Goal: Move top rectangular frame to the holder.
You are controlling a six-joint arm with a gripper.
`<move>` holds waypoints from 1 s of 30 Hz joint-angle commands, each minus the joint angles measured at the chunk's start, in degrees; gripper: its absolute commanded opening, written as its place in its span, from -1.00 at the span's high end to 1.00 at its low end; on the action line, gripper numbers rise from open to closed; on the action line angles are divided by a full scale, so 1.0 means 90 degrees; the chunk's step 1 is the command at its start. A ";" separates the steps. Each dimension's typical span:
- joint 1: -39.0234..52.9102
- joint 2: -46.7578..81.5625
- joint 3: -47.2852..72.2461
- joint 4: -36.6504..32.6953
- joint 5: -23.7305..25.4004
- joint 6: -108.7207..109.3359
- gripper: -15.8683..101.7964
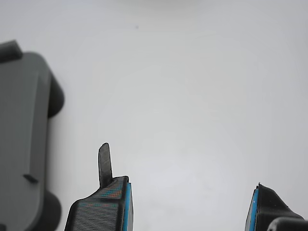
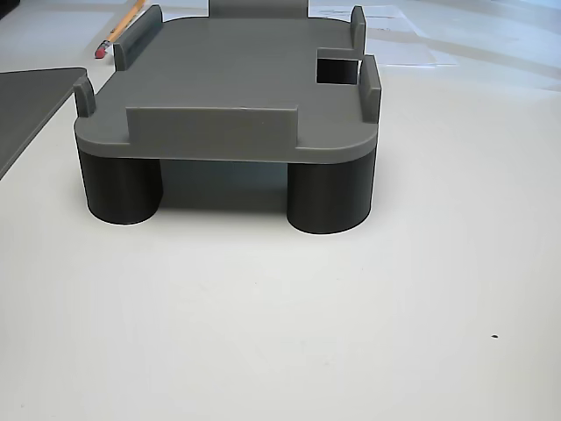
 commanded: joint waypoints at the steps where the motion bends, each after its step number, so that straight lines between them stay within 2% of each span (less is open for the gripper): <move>1: -0.0049 0.0137 0.0068 -0.1689 -0.0889 -0.0693 -0.96; 10: -0.0049 0.0137 0.0068 -0.1758 -0.0859 -0.0645 -0.97; 14: -0.0049 -0.0059 -0.0137 -0.1787 -0.1299 -0.1016 -0.97; 16: 0.0088 -0.0342 -0.0449 -0.1543 -0.1426 -0.1426 -0.97; 19: 0.0820 -0.0830 -0.1162 -0.0928 -0.0928 -0.2031 -0.98; 24: 0.1641 -0.2021 -0.2539 0.0303 -0.0967 -0.3086 -0.98; 30: 0.3535 -0.3213 -0.3838 0.1357 0.0107 -0.3535 -0.96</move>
